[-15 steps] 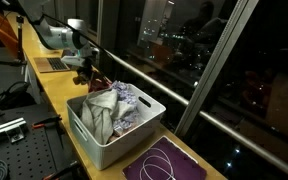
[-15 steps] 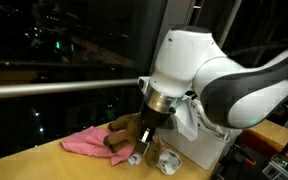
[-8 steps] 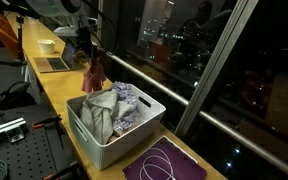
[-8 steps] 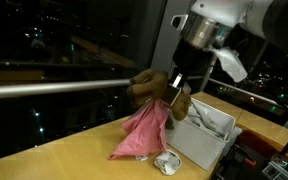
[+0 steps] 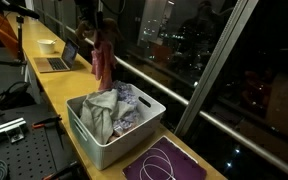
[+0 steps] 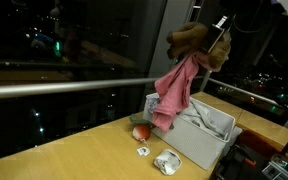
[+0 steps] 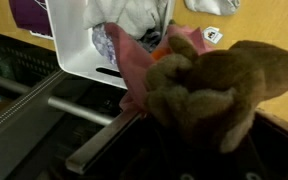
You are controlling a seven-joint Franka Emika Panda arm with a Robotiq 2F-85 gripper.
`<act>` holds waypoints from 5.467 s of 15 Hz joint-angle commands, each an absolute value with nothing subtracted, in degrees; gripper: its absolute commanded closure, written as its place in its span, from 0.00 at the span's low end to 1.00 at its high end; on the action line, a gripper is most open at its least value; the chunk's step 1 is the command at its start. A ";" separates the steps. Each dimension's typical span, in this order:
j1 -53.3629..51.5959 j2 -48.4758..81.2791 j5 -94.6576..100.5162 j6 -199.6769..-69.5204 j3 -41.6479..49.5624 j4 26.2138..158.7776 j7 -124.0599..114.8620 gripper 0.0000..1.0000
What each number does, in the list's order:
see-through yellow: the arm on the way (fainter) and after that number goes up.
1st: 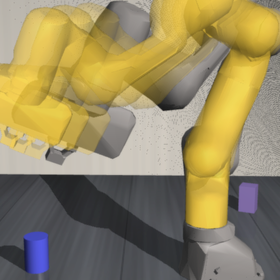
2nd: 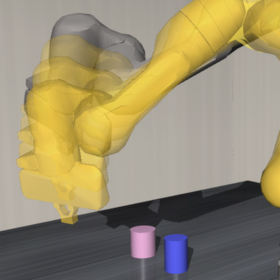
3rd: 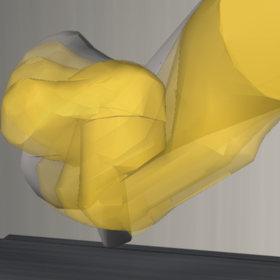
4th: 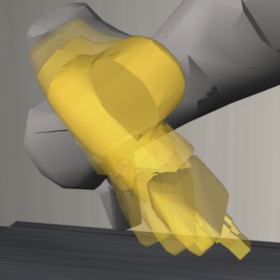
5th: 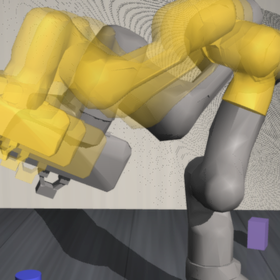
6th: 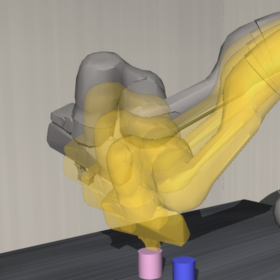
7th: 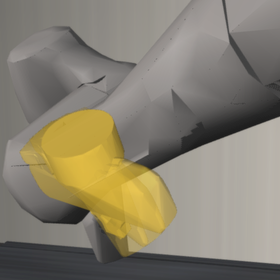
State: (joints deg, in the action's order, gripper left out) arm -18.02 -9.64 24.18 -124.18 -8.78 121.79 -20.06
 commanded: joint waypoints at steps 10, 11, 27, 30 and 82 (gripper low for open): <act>-8.06 -21.75 23.23 -121.96 -9.99 127.61 -17.46 0.97; -7.45 -22.41 23.28 -121.87 -9.95 127.82 -17.16 0.97; -6.94 -18.30 22.78 -130.38 -14.05 138.04 -19.91 0.97; -7.76 -17.19 21.11 -134.14 -13.99 139.85 -18.56 0.97; -14.64 11.50 19.57 -133.43 -17.04 117.02 -18.34 0.00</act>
